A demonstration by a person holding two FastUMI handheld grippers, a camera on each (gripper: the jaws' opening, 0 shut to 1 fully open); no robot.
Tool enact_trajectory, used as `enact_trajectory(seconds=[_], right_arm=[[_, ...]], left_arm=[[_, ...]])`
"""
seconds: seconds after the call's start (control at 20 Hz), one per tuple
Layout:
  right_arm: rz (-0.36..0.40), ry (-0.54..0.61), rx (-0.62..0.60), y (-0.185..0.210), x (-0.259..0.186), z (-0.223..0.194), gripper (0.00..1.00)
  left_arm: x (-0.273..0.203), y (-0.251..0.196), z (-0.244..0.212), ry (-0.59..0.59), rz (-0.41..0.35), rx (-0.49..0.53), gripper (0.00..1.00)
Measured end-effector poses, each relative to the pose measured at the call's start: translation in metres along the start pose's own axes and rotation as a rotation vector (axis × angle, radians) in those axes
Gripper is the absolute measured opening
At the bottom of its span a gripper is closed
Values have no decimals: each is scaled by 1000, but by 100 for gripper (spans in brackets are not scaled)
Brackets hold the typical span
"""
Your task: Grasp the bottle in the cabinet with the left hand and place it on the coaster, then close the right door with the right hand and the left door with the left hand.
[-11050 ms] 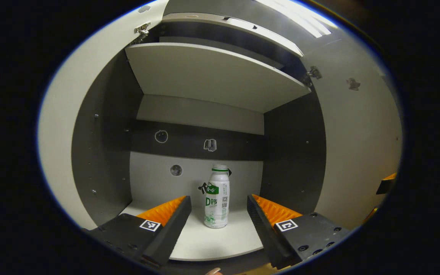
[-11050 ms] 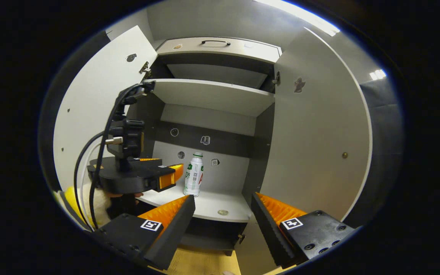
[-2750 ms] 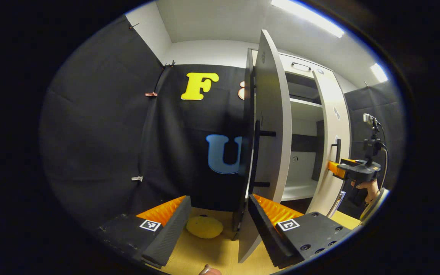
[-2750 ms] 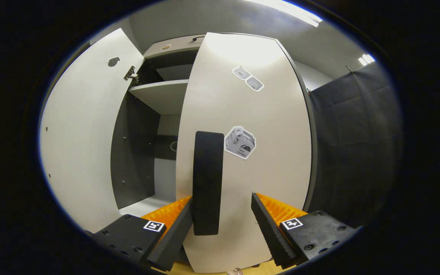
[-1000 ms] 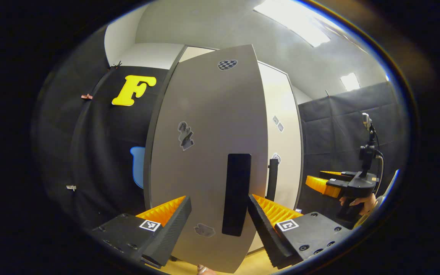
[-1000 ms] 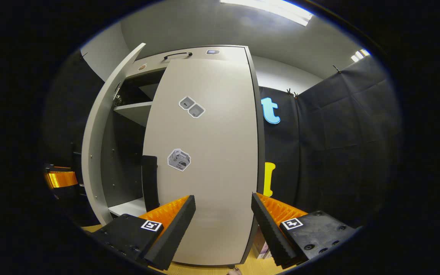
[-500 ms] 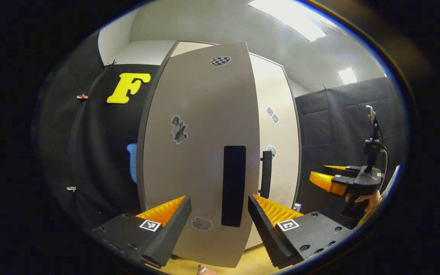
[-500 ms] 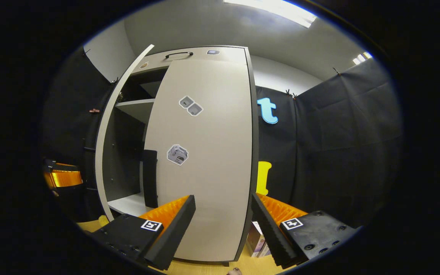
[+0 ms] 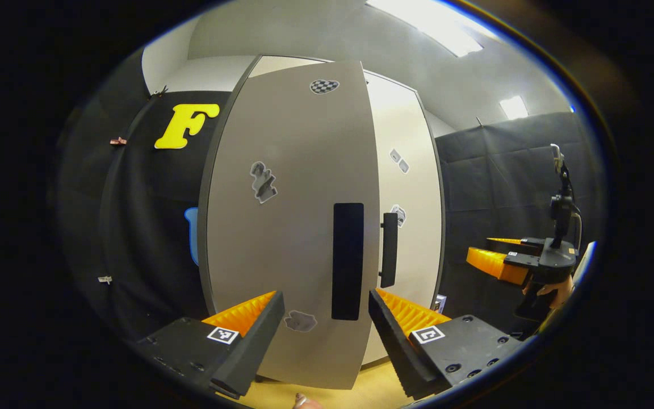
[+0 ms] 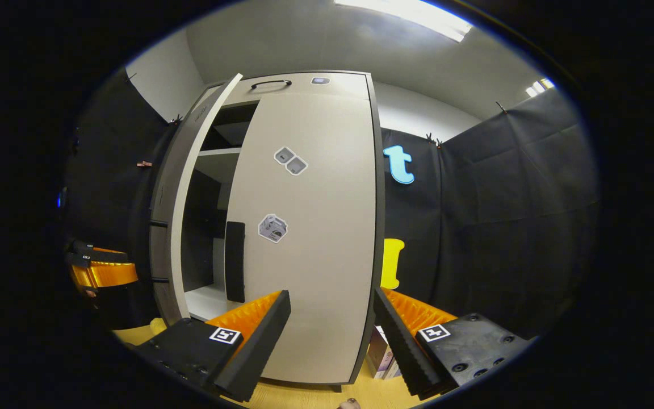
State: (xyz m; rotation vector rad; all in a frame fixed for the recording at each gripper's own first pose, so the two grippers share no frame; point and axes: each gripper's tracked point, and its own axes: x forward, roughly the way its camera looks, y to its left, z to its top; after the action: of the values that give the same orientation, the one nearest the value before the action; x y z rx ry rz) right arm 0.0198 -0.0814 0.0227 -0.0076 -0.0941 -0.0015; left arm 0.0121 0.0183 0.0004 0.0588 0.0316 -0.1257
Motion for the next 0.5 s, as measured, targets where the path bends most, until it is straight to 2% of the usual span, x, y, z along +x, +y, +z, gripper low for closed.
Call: enact_trajectory(seconds=[0.2, 0.5], right_arm=[[28, -3, 13, 7, 0, 1, 98], [53, 20, -7, 11, 3, -9, 97]], left_arm=[[2, -6, 1, -18, -2, -45, 94], [0, -10, -1, -6, 19, -50, 95]])
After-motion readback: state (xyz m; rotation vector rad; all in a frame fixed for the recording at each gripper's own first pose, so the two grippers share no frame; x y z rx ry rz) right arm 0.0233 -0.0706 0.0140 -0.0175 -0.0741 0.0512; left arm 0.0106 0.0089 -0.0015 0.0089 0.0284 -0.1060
